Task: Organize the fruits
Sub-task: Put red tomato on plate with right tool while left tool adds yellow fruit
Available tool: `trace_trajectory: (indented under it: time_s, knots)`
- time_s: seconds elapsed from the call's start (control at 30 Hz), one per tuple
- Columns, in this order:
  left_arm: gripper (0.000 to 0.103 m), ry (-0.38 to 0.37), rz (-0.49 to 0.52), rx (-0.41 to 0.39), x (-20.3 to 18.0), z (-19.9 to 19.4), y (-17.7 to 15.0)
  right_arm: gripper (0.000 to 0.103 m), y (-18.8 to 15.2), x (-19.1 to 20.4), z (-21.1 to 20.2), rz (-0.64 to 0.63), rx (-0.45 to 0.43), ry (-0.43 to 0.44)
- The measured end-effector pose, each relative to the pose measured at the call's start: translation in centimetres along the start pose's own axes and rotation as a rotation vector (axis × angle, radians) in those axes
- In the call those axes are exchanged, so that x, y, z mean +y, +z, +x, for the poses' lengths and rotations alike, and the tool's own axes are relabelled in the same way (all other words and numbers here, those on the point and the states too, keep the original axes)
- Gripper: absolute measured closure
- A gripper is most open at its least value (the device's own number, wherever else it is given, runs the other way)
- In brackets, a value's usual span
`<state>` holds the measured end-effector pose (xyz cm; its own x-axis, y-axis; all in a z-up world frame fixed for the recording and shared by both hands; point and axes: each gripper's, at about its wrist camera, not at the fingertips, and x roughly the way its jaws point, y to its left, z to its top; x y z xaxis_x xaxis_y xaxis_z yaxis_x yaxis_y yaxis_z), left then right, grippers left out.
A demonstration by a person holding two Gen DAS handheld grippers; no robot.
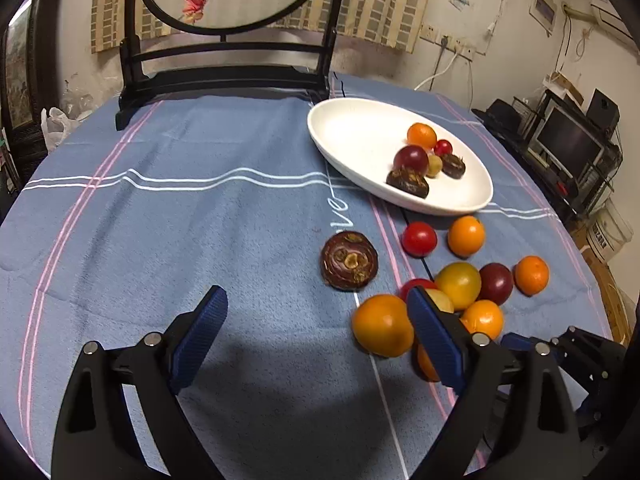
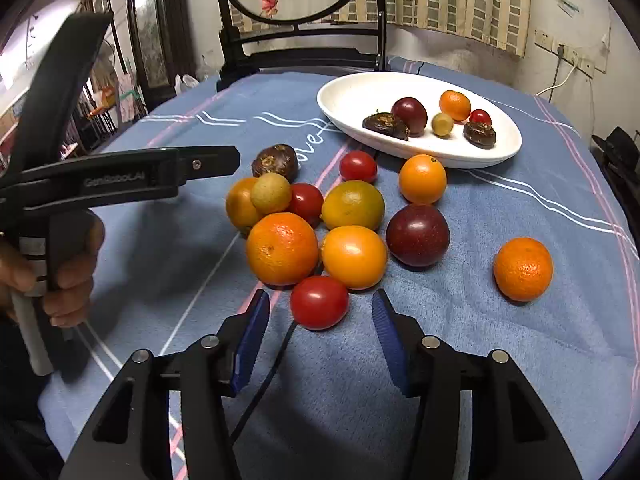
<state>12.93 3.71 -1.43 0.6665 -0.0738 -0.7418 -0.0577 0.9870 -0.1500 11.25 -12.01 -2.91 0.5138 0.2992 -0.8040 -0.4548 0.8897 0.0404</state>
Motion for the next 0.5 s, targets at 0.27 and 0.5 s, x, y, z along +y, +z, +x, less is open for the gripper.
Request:
trace_trajectory:
  time_s: [0.27, 0.5]
  knots:
    - [0.012, -0.016, 0.029, 0.003, -0.8, -0.1, -0.3, 0.072, 0.1, 0.5, 0.8, -0.012, 0.029, -0.003]
    - [0.011, -0.033, 0.055, -0.002, -1.5, -0.4, -0.6, 0.072, -0.2, -1.0, 0.0, 0.056, -0.012, 0.052]
